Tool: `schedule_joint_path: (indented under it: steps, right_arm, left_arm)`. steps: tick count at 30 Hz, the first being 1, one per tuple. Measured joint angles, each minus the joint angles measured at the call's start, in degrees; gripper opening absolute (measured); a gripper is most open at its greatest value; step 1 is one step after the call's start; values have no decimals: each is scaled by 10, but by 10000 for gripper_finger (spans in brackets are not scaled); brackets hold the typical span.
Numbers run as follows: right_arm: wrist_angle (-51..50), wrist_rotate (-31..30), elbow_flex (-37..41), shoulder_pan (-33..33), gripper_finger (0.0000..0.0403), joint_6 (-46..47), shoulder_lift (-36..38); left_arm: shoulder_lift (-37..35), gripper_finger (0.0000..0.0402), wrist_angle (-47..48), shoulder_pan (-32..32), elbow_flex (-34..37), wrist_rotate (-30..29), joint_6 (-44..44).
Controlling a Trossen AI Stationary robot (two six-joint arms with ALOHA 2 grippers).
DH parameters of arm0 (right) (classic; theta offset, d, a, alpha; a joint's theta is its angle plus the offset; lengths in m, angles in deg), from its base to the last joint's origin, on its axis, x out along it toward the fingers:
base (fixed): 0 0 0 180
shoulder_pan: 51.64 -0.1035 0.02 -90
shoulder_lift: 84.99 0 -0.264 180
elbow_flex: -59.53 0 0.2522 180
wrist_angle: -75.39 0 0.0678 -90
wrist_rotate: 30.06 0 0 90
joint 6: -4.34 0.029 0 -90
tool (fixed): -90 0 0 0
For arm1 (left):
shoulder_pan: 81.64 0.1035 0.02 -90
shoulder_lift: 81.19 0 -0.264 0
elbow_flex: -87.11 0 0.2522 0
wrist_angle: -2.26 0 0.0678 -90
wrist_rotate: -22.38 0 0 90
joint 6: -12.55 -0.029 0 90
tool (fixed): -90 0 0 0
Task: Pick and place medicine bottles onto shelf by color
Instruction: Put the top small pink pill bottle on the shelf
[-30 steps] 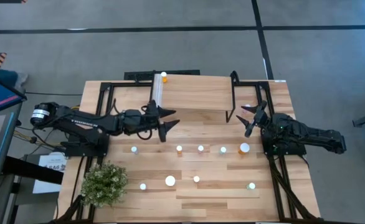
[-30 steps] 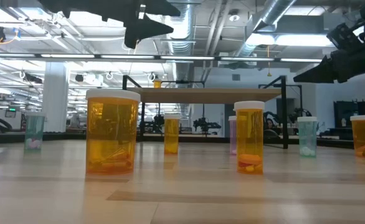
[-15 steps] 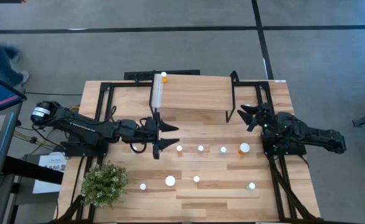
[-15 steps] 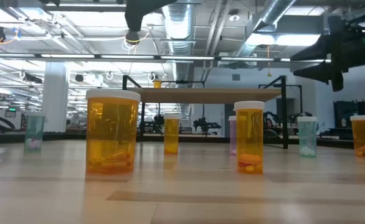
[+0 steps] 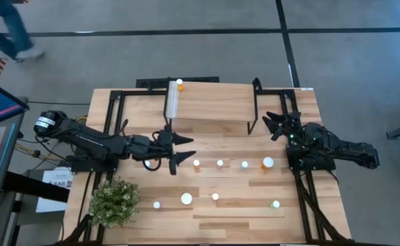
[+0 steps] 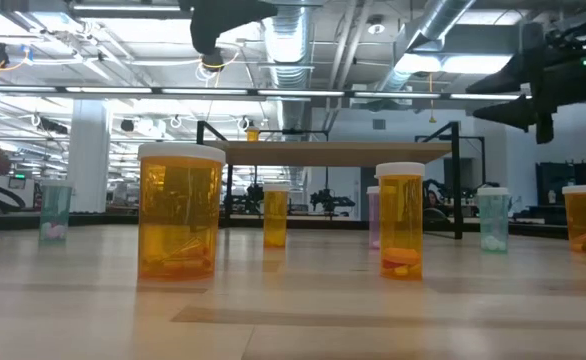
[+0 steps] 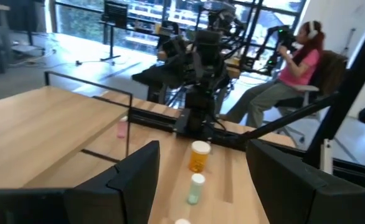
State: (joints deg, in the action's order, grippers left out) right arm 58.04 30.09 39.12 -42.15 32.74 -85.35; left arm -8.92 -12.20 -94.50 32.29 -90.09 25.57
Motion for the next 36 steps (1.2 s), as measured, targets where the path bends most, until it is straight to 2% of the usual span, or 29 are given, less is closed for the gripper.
schedule_joint_path:
  steps: [5,7,13,20,25,30,33,36]
  right_arm:
    - [91,87,0,-37,260,-89,0]
    - [108,91,-3,-63,260,-107,0]
    - [71,72,-48,-141,260,-141,-30]
    - [68,-25,-107,-240,260,-163,-169]
    - [75,-47,-182,-299,260,-167,-294]
    - [44,-110,-239,-338,260,-190,-378]
    - [-4,-165,-251,-336,260,-130,-409]
    - [-30,-180,-253,-324,259,-77,-416]
  left_arm:
    - [0,227,6,1,0,-16,-9]
    - [0,227,6,2,0,-20,-15]
    - [0,227,6,9,0,-22,-18]
    - [0,227,6,10,0,-22,-18]
    - [0,227,6,10,0,-22,-18]
    - [0,227,6,10,0,-22,-17]
    - [0,227,6,9,0,-19,-13]
    - [0,227,7,9,0,-19,-11]
